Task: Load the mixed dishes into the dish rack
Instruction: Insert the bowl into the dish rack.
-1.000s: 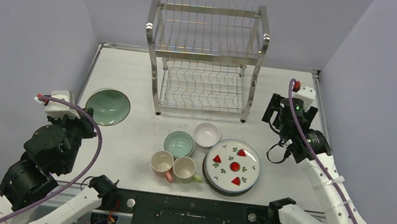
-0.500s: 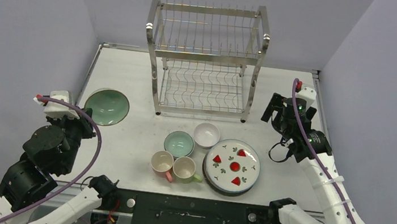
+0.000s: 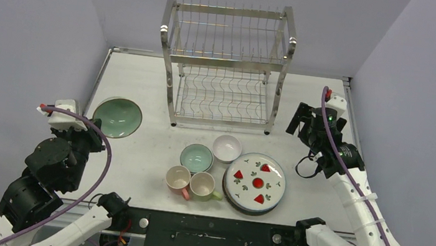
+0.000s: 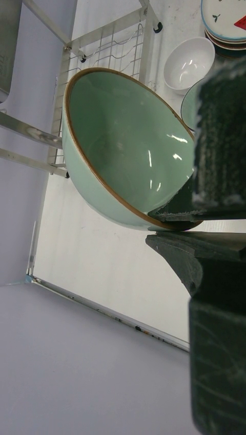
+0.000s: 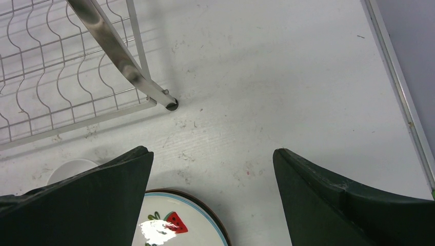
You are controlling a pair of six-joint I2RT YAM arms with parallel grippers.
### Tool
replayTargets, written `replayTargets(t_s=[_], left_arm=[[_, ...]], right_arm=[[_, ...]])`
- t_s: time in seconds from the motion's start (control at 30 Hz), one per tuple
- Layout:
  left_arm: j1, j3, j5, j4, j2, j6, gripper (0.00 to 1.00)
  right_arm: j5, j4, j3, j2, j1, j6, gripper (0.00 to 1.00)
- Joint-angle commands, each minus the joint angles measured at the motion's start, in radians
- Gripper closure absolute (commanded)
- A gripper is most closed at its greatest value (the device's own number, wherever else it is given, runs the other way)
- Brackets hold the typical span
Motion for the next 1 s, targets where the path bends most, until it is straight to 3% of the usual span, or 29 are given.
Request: replayTargets(t_s=[0.0,0.97], left_arm=[[0.002,0.053,0.000,0.110,-0.008,-0.016,1.00],[0.002,0.037,0.028,0.134,-0.013,-0.019,1.00]], right_arm=[[-0.012,0.038,0.009,-0.013,-0.005,0.014,0.09],[-0.071,0.055,0.006,-0.034,-0.007,0.032,0.09]])
